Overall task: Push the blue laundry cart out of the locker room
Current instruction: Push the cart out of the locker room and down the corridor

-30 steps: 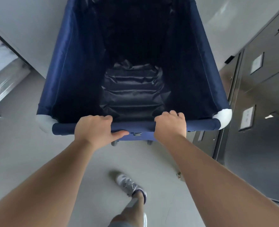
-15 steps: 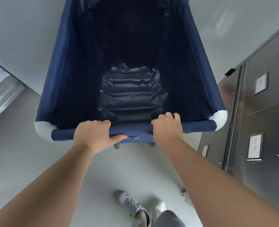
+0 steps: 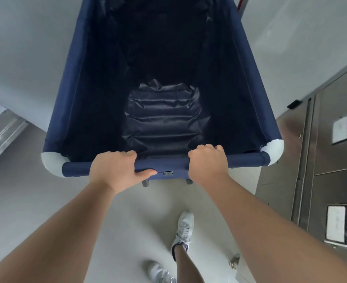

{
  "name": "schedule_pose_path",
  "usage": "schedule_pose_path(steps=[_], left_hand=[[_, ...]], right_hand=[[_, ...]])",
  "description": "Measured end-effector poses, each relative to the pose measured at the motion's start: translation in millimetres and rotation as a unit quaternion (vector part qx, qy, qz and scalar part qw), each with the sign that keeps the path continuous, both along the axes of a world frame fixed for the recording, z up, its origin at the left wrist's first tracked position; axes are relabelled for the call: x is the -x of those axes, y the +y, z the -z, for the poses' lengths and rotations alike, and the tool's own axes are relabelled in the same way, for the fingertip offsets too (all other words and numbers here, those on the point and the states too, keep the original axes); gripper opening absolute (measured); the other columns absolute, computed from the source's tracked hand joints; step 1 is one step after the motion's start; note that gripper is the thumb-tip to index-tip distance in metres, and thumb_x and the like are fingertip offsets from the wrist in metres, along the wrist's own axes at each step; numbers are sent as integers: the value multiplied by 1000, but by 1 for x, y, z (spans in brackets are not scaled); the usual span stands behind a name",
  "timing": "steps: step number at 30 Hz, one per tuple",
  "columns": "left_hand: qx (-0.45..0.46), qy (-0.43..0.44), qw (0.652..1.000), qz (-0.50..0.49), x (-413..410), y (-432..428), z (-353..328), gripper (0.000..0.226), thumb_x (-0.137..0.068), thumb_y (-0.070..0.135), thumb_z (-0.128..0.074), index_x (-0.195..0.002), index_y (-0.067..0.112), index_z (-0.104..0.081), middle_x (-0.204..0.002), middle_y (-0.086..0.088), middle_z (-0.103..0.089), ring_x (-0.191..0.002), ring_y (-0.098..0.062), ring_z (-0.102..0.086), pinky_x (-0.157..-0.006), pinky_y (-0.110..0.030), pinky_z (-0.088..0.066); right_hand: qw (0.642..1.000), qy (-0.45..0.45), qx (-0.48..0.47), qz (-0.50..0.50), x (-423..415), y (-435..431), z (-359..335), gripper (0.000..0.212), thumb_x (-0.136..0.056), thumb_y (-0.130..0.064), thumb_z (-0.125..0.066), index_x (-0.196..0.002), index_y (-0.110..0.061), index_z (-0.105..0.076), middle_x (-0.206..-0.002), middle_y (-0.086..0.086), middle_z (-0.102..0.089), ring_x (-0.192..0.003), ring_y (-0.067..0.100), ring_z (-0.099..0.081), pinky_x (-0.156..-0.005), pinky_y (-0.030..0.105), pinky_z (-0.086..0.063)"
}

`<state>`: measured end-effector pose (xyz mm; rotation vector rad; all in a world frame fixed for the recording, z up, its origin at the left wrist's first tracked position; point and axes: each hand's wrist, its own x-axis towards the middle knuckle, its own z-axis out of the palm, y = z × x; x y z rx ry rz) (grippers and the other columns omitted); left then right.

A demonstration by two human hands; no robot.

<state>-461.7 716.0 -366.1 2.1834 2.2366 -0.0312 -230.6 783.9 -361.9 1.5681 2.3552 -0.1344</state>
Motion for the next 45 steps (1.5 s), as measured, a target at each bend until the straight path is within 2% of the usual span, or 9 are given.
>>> schedule_pose_path(steps=[5,11,15,20,25,31,35,42,45], left_hand=[[2,-6,1000,-7,17,51,-2,72,-63,89,-32,-54,18,-39,-39,8,-31,-33,-13,-26,-43,-22,-17],[15,7,1000,-16,31,111,1,71,-61,92,-26,-60,23,-42,-43,9,-38,-38,-10,-38,-42,-25,-28],[26,10,999,-21,39,150,2,70,-60,93,-27,-61,24,-44,-43,9,-41,-39,-9,-41,-43,-24,-32],[26,17,999,-15,59,197,2,72,-60,93,-25,-62,25,-46,-45,9,-44,-41,-10,-43,-44,-26,-39],[26,24,999,2,90,251,1,76,-61,94,-17,-64,25,-47,-46,10,-45,-41,-11,-44,-44,-27,-40],[19,15,999,22,126,321,1,76,-62,94,-18,-62,24,-45,-45,10,-42,-41,-10,-42,-44,-27,-38],[15,3,999,39,152,367,2,76,-62,94,-20,-61,22,-44,-44,9,-41,-40,-11,-42,-43,-26,-33],[34,4,998,51,194,438,3,73,-59,94,-27,-63,24,-46,-46,9,-44,-42,-11,-46,-45,-28,-40],[44,15,997,63,212,468,0,72,-58,94,-28,-65,25,-47,-48,9,-47,-44,-12,-48,-46,-27,-39]], right_hand=[[1000,10,7,-16,15,52,2,10,-77,-20,-64,-83,-26,-58,-78,-4,-50,-73,21,-44,-70,33,-28],[1000,7,-2,-24,30,113,4,16,-79,-16,-61,-78,-26,-49,-78,-4,-50,-75,21,-43,-70,33,-29],[1000,9,5,-20,37,152,6,17,-78,-14,-61,-78,-26,-50,-76,-5,-49,-71,20,-45,-66,32,-30],[999,-2,34,-19,58,201,6,18,-75,-13,-62,-77,-26,-50,-65,-7,-41,-61,20,-49,-54,31,-28],[999,3,51,-3,86,252,5,17,-73,-14,-63,-79,-27,-54,-62,-7,-49,-56,18,-47,-48,28,-28],[998,0,65,7,120,318,-2,15,-75,-15,-62,-81,-26,-54,-62,-6,-49,-57,18,-48,-49,29,-32],[998,0,59,13,142,360,-2,14,-74,-14,-61,-79,-26,-54,-61,-6,-49,-51,14,-41,-47,28,-30],[997,-3,72,13,178,424,-3,10,-74,-21,-62,-76,-26,-54,-61,-7,-50,-51,13,-41,-48,28,-31],[997,-5,81,12,196,449,-5,10,-76,-22,-61,-77,-26,-52,-62,-7,-50,-52,15,-43,-49,28,-32]])
